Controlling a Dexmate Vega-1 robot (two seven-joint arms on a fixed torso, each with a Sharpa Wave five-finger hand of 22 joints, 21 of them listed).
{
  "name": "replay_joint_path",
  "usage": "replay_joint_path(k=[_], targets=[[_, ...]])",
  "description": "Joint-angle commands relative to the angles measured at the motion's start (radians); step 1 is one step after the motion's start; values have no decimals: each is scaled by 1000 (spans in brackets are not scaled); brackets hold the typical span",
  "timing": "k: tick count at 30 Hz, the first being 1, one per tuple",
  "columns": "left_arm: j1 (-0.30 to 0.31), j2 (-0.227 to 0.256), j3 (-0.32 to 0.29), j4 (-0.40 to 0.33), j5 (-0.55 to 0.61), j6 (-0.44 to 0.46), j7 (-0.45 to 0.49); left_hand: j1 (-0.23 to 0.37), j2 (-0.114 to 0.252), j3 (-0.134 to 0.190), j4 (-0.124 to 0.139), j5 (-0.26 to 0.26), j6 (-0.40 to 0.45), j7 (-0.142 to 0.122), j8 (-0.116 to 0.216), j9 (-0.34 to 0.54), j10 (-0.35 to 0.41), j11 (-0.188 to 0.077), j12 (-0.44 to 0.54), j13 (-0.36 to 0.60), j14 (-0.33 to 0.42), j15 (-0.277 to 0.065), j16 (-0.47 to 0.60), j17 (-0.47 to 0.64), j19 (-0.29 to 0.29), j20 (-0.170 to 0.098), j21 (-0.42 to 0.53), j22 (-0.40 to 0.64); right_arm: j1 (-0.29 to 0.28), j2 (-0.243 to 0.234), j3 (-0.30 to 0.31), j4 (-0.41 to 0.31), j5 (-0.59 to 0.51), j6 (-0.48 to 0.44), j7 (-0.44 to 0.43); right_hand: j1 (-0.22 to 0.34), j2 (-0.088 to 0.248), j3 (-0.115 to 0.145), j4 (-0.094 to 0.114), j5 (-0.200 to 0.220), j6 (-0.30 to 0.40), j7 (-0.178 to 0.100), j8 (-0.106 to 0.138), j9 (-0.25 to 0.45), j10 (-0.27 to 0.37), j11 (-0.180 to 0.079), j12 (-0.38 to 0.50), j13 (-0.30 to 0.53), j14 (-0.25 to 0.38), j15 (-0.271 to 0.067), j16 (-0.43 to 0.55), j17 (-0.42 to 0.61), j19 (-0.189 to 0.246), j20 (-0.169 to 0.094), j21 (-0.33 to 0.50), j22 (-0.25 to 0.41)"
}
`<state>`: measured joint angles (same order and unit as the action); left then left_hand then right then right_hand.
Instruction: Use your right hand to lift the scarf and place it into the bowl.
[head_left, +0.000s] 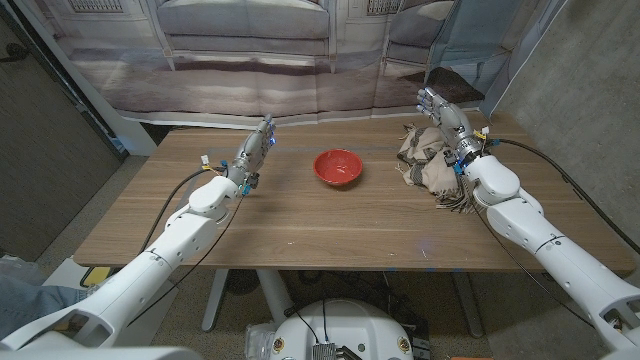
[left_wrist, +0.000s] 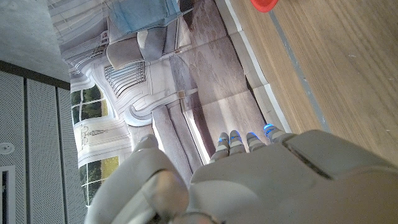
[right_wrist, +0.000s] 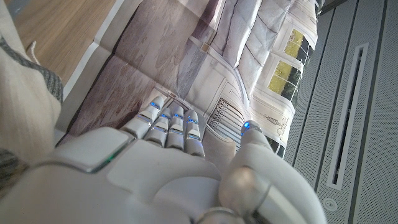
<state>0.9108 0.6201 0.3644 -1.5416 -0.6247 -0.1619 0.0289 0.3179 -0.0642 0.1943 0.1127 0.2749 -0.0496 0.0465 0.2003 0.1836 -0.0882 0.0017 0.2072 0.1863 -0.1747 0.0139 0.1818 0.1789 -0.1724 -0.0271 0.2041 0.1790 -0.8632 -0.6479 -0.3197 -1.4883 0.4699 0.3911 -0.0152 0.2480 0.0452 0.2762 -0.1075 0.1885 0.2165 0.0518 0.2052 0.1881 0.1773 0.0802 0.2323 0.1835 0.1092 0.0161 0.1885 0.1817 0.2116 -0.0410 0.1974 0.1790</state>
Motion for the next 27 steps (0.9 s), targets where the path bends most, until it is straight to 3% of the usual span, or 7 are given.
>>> replay_joint_path(k=[1, 27], targets=[[16, 17, -9, -24, 0, 6, 8, 4, 13, -1, 0, 7, 1, 0, 4, 3, 5, 2, 5, 1, -35, 4, 10, 4, -86, 1, -1, 6, -4, -13, 3, -12, -34, -8, -31, 9, -2, 1, -7, 4, 9, -5, 3, 3, 10, 2, 3, 4, 7, -2, 5, 0, 6, 1, 4, 6], [58, 33, -32, -57, -9, -14, 15, 6, 17, -4, -1, 7, 12, -3, 6, 3, 15, 1, 7, 1, -26, 3, 11, 3, -85, 5, 0, 6, -40, -60, 32, -79, -126, -90, -151, 19, 6, 6, -11, 6, 22, -16, 4, 3, 27, -10, 6, 4, 19, -9, 5, 0, 6, -1, 4, 6]])
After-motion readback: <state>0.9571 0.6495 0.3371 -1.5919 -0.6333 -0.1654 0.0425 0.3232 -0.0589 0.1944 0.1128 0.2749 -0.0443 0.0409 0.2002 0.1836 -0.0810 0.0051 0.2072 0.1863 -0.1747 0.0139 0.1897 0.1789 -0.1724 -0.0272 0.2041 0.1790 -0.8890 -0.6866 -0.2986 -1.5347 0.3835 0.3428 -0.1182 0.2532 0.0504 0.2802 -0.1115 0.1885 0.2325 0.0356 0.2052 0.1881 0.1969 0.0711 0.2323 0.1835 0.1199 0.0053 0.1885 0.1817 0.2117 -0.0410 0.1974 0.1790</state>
